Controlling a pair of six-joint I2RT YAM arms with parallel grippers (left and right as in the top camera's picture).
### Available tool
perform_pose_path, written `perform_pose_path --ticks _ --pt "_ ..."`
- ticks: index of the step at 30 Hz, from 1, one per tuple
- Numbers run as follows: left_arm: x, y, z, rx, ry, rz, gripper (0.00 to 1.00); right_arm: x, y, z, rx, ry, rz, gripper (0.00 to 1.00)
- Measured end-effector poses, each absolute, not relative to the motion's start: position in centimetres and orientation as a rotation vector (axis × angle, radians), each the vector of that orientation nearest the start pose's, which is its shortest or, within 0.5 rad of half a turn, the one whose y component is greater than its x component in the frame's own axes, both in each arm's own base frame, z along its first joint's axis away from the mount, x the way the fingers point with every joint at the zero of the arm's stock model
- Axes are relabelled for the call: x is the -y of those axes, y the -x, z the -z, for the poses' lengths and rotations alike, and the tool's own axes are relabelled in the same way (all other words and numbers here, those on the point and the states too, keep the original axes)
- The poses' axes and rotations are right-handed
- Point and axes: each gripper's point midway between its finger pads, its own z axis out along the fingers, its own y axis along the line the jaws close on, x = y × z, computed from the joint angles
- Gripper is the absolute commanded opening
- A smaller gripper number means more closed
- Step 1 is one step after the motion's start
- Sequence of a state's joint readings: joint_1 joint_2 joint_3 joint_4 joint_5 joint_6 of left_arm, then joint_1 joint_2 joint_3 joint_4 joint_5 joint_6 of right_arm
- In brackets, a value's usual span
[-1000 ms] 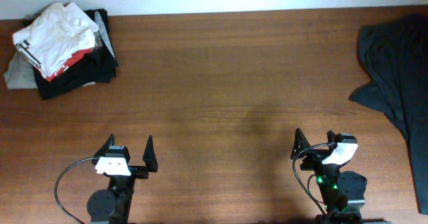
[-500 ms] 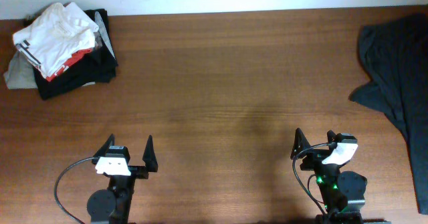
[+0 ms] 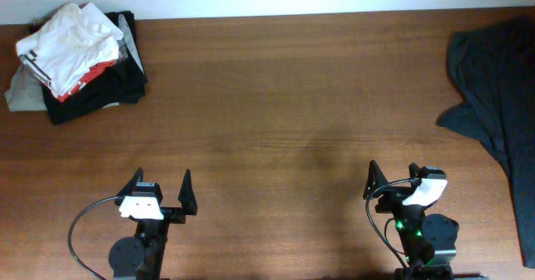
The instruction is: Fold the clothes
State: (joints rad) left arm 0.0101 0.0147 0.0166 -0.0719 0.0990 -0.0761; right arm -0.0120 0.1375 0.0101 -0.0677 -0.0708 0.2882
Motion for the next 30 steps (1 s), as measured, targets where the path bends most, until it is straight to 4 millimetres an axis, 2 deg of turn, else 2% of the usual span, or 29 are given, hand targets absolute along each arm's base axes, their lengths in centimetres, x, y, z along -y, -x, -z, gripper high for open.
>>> perform_pose_path --ticks 4,6,8,11,18,20,22,24,27,30 --pt "1.5 -24.6 -16.1 -1.642 -0.005 0.132 0.99 -0.9 -25.1 -13.3 -1.748 -0.212 -0.264 0.99" --pt "1.5 -24.6 -16.1 -1.642 -0.005 0.132 0.99 -1.1 -25.4 -16.0 -1.640 -0.220 -0.309 0.99" --pt "1.5 -24.6 -16.1 -1.642 -0.005 0.132 0.99 -2.5 -25.3 -16.9 -1.610 -0.228 -0.448 0.99" --pt "1.4 -24.6 -16.1 -1.642 -0.003 0.130 0.99 -4.3 -24.9 -16.0 -1.664 -0.197 -0.577 0.99" --pt "1.4 -24.6 -16.1 -1.642 -0.003 0.129 0.99 -7.1 -23.9 -16.4 -1.674 -0.086 -0.735 0.99" --pt "1.4 -24.6 -16.1 -1.642 -0.003 0.129 0.99 -7.7 -23.7 -17.9 -1.621 -0.042 -0.771 0.99" --pt "1.4 -24.6 -16.1 -1.642 -0.003 0.129 0.99 -8.1 -23.2 -20.8 -1.502 0.027 -0.780 0.99" --pt "1.4 -24.6 -16.1 -1.643 -0.003 0.130 0.99 -7.8 -23.0 -22.9 -1.411 0.057 -0.749 0.99" --pt "1.4 -24.6 -16.1 -1.642 -0.003 0.129 0.99 -6.4 -23.8 -23.2 -1.402 0.015 -0.641 0.99" --pt "1.4 -24.6 -16.1 -1.642 -0.003 0.129 0.99 -4.3 -25.3 -25.0 -1.418 -0.036 -0.475 0.99"
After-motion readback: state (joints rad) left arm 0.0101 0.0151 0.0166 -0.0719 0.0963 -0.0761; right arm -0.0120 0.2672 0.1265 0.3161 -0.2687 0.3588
